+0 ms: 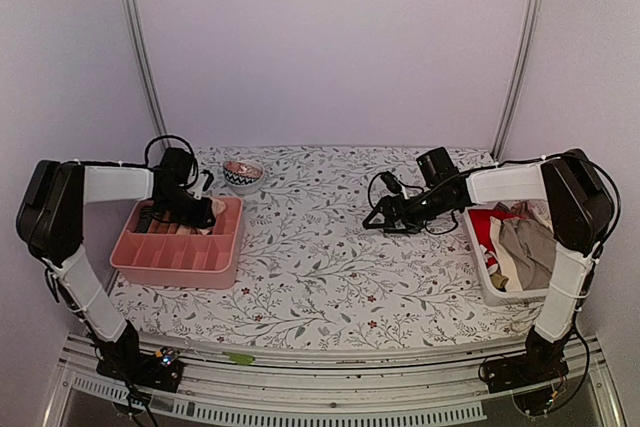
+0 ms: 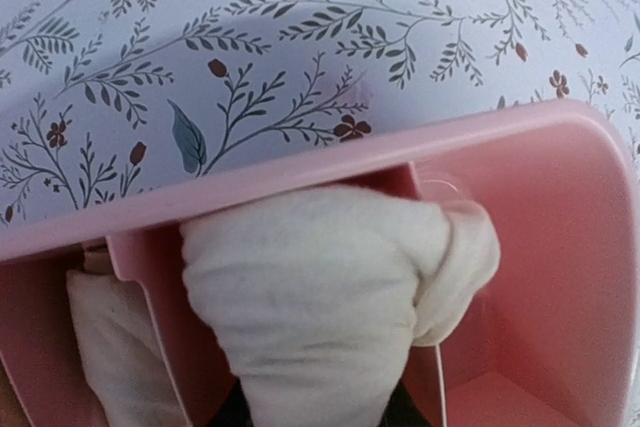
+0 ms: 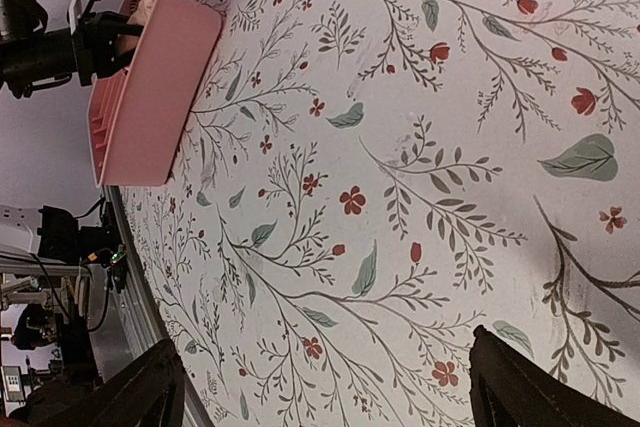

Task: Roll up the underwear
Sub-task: Place the underwear in the storage box.

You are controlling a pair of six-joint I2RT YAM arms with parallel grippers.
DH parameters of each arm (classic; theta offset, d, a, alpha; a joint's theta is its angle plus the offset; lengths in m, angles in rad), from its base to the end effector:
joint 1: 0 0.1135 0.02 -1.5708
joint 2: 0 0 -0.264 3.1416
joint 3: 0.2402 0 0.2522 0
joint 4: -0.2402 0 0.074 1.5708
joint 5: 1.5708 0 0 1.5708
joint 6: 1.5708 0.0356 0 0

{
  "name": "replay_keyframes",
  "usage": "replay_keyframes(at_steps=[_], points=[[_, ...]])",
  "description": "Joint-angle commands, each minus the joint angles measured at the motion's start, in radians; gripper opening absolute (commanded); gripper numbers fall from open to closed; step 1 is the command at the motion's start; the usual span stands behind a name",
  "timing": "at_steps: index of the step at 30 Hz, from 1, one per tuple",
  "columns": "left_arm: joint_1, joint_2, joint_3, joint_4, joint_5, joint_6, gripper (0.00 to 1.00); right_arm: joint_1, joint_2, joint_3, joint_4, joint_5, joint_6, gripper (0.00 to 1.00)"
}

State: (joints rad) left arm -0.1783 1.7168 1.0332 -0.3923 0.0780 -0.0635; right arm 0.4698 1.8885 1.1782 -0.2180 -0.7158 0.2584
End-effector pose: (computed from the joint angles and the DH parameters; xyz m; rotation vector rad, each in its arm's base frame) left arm 0.3324 -0.0627 0.1701 0.1784 2.6478 -0.1837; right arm 0.3352 0.1964 0.1693 -0.5828 2.4944 1.1896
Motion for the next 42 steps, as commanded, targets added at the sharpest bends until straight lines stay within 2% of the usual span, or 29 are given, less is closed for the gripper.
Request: replay_keyframes(at_steps=[1, 6, 13, 19, 23, 26, 29, 34, 37, 42], points=[[0.009, 0.103, -0.009, 0.026, -0.088, -0.060, 0.00, -0.007, -0.035, -0.014, -0.001, -0.011, -0.002, 0.99], [0.008, 0.153, -0.019, 0.014, -0.172, -0.096, 0.00, -0.008, -0.046, -0.021, -0.010, -0.004, -0.005, 0.99], [0.001, 0.179, 0.029, -0.015, -0.215, -0.090, 0.00, -0.008, -0.046, -0.016, -0.017, 0.002, -0.004, 0.99], [-0.019, 0.032, 0.103, -0.058, -0.096, -0.034, 0.00, -0.008, -0.053, -0.011, -0.020, 0.008, -0.006, 0.99], [-0.038, -0.066, 0.145, -0.124, -0.103, -0.008, 0.00, -0.008, -0.053, -0.008, -0.021, 0.008, -0.010, 0.99], [-0.036, -0.119, 0.161, -0.162, -0.193, 0.013, 0.00, -0.008, -0.057, -0.007, -0.017, 0.007, -0.014, 0.99], [-0.044, -0.148, 0.155, -0.178, -0.365, 0.032, 0.00, -0.008, -0.060, -0.011, -0.005, 0.006, -0.008, 0.99], [-0.088, -0.095, 0.144, -0.184, -0.638, 0.069, 0.00, -0.008, -0.061, -0.019, 0.017, -0.003, 0.003, 0.99], [-0.105, -0.055, 0.152, -0.208, -0.696, 0.043, 0.00, -0.008, -0.072, -0.032, 0.031, -0.003, 0.011, 0.99], [-0.159, 0.001, 0.118, -0.158, -0.775, 0.071, 0.00, -0.008, -0.096, -0.055, 0.036, 0.005, 0.021, 0.99]])
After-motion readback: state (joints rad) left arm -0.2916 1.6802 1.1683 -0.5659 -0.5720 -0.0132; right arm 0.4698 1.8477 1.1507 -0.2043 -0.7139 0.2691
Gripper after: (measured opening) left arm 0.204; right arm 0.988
